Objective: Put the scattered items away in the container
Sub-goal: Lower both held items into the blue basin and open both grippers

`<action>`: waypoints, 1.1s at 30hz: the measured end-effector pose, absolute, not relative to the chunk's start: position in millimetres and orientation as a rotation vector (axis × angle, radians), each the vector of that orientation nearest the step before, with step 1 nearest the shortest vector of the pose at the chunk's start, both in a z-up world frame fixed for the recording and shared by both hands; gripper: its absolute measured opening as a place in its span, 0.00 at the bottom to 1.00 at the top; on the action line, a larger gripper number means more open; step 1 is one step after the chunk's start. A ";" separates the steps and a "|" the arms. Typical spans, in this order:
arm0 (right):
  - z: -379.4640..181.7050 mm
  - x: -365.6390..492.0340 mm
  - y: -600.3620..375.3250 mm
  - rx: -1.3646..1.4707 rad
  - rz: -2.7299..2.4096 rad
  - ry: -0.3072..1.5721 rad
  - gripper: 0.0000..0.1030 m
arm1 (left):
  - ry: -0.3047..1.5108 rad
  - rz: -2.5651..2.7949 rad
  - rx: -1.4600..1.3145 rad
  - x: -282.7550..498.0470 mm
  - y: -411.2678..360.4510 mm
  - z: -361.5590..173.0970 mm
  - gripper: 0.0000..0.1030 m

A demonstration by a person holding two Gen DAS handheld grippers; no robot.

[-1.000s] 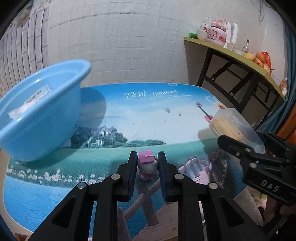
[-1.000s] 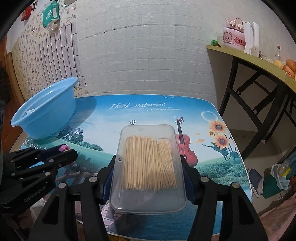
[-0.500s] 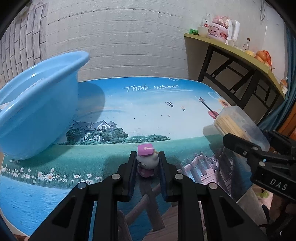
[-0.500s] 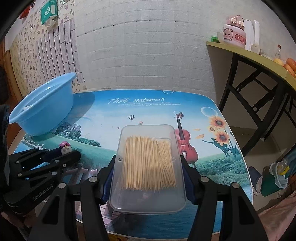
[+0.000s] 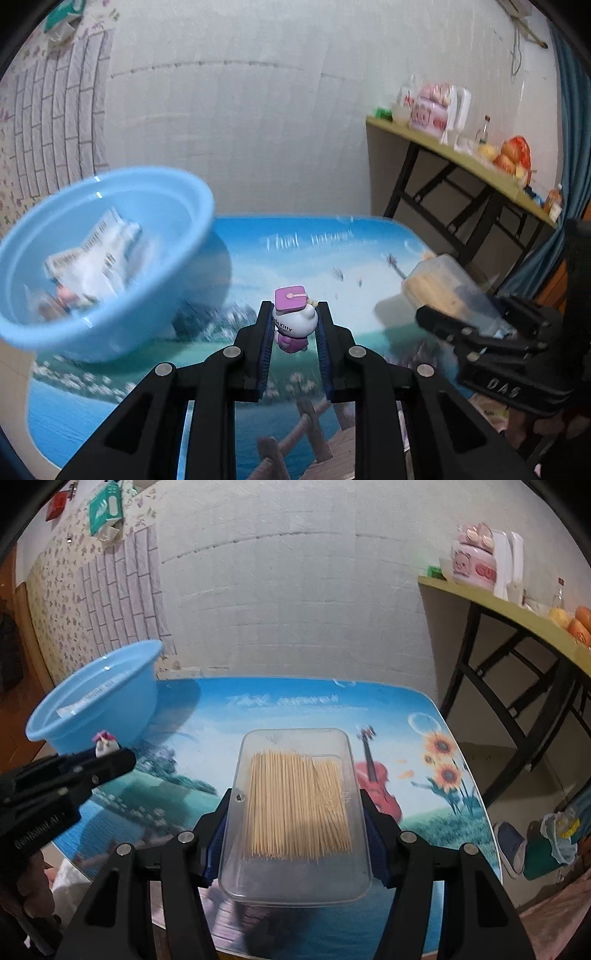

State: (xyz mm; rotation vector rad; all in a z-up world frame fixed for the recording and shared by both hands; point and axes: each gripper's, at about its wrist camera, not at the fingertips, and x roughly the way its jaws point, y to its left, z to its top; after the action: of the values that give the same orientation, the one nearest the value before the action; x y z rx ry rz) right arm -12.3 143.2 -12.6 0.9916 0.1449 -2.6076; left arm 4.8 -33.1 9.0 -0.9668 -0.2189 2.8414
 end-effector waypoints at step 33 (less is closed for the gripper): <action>43.5 -48.4 -60.7 0.800 -2.322 0.257 0.61 | -0.128 3.083 -0.972 -18.4 -206.5 52.1 0.20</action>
State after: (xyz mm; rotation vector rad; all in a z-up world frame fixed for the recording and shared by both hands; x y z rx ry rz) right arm -48.4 -60.7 43.5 0.8001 0.2569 -2.3218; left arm -18.4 -206.5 52.1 -0.9721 -0.1284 3.0833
